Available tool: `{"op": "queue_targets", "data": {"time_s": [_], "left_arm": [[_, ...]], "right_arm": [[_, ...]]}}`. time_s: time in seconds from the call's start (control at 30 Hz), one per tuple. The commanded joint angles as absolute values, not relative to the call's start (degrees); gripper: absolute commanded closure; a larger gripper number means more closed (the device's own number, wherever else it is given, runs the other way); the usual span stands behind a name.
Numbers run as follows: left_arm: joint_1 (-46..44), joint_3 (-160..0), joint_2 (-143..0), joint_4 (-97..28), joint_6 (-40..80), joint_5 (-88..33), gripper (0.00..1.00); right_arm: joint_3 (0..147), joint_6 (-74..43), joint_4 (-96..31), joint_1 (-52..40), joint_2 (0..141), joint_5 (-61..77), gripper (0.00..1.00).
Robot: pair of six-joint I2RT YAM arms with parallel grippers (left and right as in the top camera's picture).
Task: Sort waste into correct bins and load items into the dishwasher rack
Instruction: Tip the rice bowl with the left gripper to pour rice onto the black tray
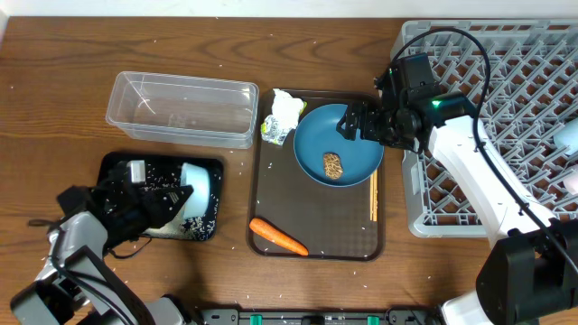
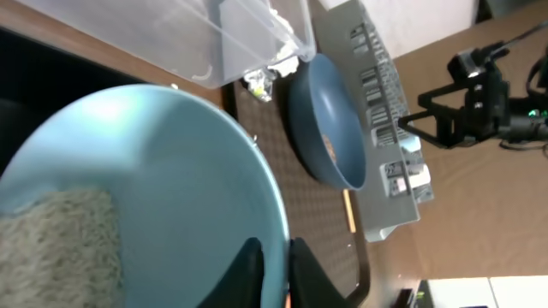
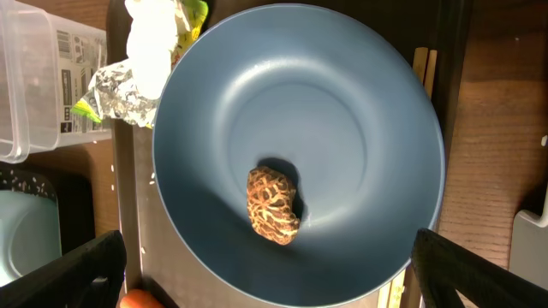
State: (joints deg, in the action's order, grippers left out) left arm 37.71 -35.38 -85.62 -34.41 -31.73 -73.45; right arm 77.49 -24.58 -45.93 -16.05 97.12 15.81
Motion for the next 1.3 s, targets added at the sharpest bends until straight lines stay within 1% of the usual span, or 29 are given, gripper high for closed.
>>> {"op": "queue_targets", "data": {"time_s": [0.0, 0.03, 0.1, 0.17, 0.27, 0.4, 0.47, 0.57, 0.67, 0.97, 1.1, 1.27], "left_arm": [[36.23, -34.94, -86.15, -33.54, -25.69, -66.13, 0.83], [36.03, -34.94, -86.15, -33.50, -25.58, -66.06, 0.77], [35.90, -34.94, -86.15, -33.50, -25.56, -65.93, 0.71], [35.90, -34.94, -86.15, -33.50, -25.58, -65.91, 0.68], [35.90, -34.94, -86.15, -33.45, -25.61, -65.76, 0.67], [34.87, -34.94, -86.15, -33.23, -25.56, -62.87, 0.67], [33.65, -34.94, -86.15, -33.01, -25.56, -62.28, 0.70], [31.33, -34.96, -86.15, -31.38, -25.02, -61.63, 0.70], [29.74, -35.07, -86.15, -27.97, -20.62, -58.52, 0.71], [29.23, -35.16, -86.15, -25.41, -19.14, -56.53, 0.71], [27.66, -35.16, -86.13, -25.41, -14.79, -49.47, 0.71], [22.31, -36.05, -86.04, -25.47, -9.78, -39.00, 0.70]], "right_arm": [[77.56, -24.60, -45.89, -16.69, 97.10, 16.10, 0.01], [77.56, -24.60, -45.89, -16.69, 97.10, 16.10, 0.01], [77.56, -24.60, -45.89, -16.69, 97.10, 16.10, 0.01], [77.56, -24.60, -45.87, -16.69, 97.10, 16.10, 0.01], [77.56, -24.60, -45.82, -16.69, 97.10, 16.10, 0.01], [77.56, -24.60, -45.82, -16.69, 97.10, 16.10, 0.01], [77.56, -24.60, -45.84, -16.69, 97.10, 16.10, 0.01], [77.56, -24.60, -45.87, -16.69, 97.10, 16.10, 0.01], [77.56, -24.60, -45.87, -16.69, 97.10, 16.10, 0.01], [77.56, -24.60, -45.89, -16.69, 97.10, 16.12, 0.01], [77.56, -24.60, -45.87, -16.69, 97.10, 16.12, 0.01], [77.56, -24.60, -45.89, -16.69, 97.10, 16.12, 0.01]]}}
